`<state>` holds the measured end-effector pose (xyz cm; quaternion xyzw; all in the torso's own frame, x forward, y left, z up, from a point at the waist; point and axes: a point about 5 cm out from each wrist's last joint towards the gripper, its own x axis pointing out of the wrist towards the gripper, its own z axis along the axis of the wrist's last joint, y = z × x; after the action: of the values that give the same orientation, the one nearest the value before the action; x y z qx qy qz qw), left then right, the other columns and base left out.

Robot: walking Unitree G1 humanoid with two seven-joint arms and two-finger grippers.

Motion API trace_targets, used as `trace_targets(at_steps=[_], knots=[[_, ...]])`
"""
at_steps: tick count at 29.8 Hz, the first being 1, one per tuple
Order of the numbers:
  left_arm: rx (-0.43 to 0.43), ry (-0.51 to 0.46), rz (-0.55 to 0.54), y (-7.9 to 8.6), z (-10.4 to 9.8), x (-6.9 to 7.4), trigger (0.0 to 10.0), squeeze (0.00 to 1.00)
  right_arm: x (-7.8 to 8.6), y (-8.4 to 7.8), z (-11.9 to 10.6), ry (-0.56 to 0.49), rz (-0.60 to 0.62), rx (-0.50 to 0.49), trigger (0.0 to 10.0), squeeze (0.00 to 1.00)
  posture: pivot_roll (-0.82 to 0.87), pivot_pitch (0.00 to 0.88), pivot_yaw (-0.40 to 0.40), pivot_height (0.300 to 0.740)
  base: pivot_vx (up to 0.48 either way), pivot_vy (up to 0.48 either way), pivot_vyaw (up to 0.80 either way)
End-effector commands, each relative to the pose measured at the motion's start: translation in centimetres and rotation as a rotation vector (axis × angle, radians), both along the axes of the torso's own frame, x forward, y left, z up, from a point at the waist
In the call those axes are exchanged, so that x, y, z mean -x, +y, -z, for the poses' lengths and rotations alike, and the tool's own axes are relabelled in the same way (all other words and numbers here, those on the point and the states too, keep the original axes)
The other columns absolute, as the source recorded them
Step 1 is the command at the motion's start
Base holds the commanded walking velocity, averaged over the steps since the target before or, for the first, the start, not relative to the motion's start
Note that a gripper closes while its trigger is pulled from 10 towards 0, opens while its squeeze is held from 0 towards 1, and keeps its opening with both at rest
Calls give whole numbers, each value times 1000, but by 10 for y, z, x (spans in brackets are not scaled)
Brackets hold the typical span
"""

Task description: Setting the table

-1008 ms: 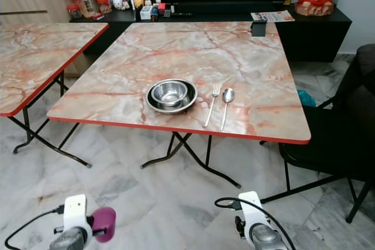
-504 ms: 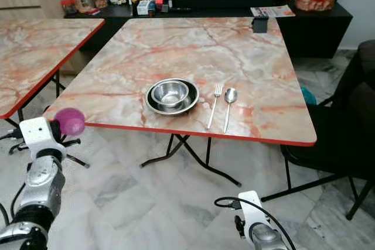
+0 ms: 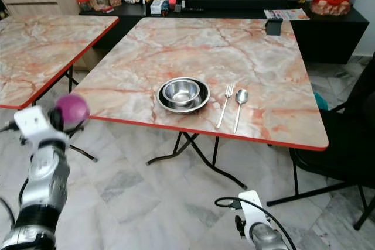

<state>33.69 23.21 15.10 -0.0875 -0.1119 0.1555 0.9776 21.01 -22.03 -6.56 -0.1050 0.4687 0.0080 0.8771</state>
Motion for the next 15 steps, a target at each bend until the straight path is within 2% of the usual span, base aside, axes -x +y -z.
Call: trace_targets(at_steps=[1, 8, 15], knots=[[18, -24, 19, 0, -16, -7, 10000, 0, -3, 0, -2, -3, 2, 0, 10000, 0, -81, 0, 51, 740, 0, 0, 0], [44, -46, 80, -2, -35, -16, 10000, 0, 0, -2, 0, 32, 34, 1, 10000, 0, -80, 0, 49, 740, 0, 0, 0], [33, -24, 110, 0, -37, -18, 10000, 0, 4, -4, 2, 82, 78, 19, 10000, 0, -78, 0, 56, 740, 0, 0, 0]])
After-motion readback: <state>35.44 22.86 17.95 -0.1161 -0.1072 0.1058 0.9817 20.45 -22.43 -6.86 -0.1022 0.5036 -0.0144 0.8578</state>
